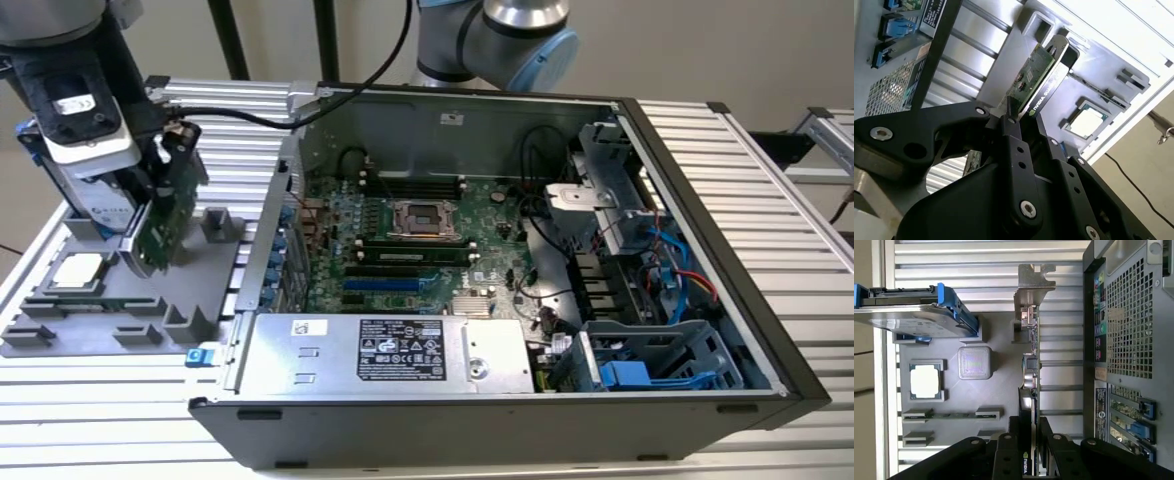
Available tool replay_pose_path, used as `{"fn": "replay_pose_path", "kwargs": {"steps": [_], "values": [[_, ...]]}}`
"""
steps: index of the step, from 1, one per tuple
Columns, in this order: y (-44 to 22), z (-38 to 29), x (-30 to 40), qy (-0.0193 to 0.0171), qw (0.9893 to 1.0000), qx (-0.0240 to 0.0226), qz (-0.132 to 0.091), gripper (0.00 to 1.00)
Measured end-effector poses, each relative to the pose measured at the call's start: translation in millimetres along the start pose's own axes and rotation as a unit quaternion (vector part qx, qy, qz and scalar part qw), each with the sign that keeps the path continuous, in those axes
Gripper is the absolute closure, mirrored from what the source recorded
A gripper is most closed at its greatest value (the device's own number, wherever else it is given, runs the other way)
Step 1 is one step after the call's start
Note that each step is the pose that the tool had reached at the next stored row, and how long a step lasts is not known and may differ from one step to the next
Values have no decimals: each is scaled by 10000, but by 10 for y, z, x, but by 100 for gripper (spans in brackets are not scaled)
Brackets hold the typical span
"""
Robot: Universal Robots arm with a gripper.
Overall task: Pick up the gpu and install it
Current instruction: 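Pick up the gpu and move the gpu toward the slot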
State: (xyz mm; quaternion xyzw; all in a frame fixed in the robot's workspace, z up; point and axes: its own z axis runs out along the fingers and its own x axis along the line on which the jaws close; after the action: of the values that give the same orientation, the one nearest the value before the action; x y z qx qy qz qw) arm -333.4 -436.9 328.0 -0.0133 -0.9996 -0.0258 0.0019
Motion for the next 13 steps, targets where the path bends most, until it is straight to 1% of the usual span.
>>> {"fn": "replay_pose_path", "kwargs": {"steps": [13], "values": [[7,-142,1,0,10000,0,0,100]]}}
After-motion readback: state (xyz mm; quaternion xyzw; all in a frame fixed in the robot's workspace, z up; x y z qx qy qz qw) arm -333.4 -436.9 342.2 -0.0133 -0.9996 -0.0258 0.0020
